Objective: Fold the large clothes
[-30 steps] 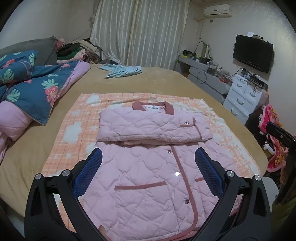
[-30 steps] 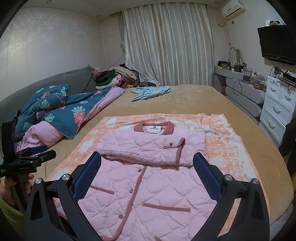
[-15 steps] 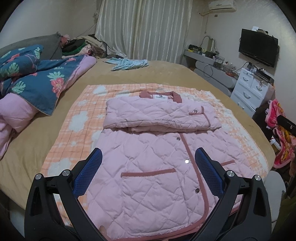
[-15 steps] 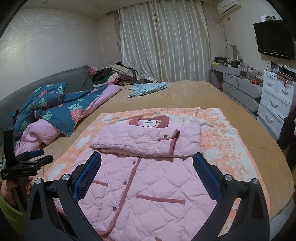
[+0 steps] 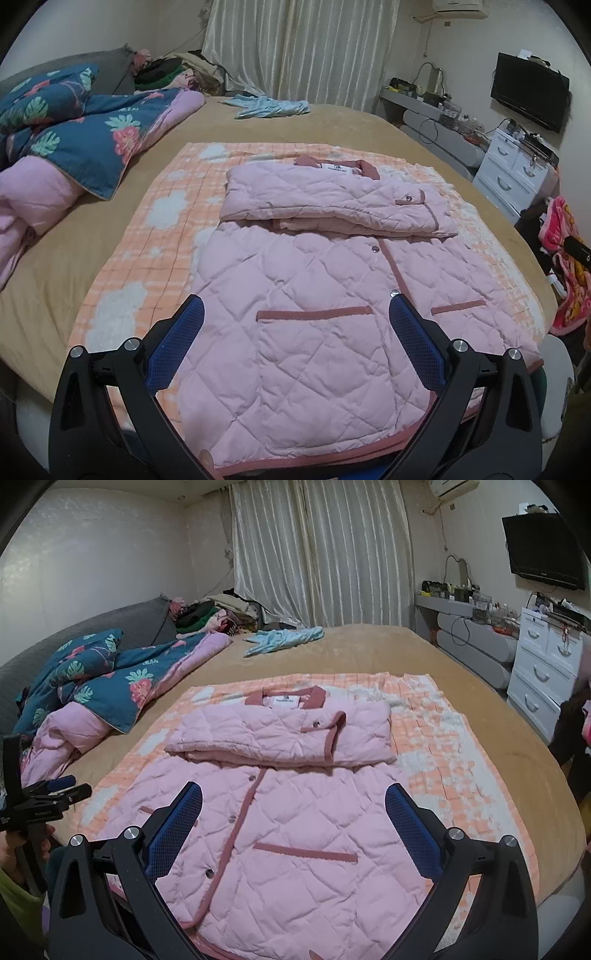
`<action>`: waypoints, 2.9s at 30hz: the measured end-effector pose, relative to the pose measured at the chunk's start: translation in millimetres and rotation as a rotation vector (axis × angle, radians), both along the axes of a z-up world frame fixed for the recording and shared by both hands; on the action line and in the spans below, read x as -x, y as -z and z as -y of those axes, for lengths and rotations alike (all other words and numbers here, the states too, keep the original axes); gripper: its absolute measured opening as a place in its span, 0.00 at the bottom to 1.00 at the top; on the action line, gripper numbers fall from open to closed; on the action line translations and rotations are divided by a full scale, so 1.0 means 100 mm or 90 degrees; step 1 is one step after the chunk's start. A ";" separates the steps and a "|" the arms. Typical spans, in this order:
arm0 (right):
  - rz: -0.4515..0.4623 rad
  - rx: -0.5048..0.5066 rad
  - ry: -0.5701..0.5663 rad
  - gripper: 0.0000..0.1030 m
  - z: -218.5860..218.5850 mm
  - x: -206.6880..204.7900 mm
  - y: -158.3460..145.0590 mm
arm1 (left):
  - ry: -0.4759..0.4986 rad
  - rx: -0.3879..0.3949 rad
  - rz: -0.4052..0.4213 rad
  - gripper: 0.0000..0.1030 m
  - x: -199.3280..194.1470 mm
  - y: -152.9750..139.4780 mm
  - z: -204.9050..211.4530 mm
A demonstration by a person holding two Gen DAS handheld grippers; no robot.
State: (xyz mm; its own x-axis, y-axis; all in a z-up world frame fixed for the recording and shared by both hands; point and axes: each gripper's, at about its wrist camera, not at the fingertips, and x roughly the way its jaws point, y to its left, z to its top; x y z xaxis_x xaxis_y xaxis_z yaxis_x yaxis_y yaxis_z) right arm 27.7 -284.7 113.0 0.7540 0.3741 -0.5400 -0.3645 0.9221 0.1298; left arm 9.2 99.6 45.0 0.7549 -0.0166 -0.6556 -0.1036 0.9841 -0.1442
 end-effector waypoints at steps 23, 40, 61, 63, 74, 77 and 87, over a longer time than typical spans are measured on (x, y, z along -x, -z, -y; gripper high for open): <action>-0.056 0.036 0.034 0.96 0.27 -0.09 0.48 | -0.053 -0.015 -0.085 0.91 0.18 0.65 -0.45; -0.108 0.058 0.031 0.96 0.33 -0.17 0.81 | -0.058 0.010 -0.161 0.91 0.21 1.07 -0.72; -0.246 0.111 0.038 0.96 0.79 -0.09 1.49 | -0.032 0.057 -0.236 0.91 0.12 1.46 -0.65; -0.270 0.107 0.031 0.96 0.83 -0.07 1.55 | -0.027 0.052 -0.239 0.91 0.12 1.46 -0.62; -0.370 0.095 -0.037 0.92 0.69 0.03 1.87 | -0.018 0.074 -0.240 0.91 0.21 1.49 -0.58; -0.356 0.097 -0.041 0.72 0.65 0.06 1.84 | -0.018 0.079 -0.241 0.91 0.23 1.49 -0.58; -0.183 -0.024 -0.077 0.21 0.70 0.11 1.07 | -0.015 0.075 -0.241 0.91 0.25 1.50 -0.58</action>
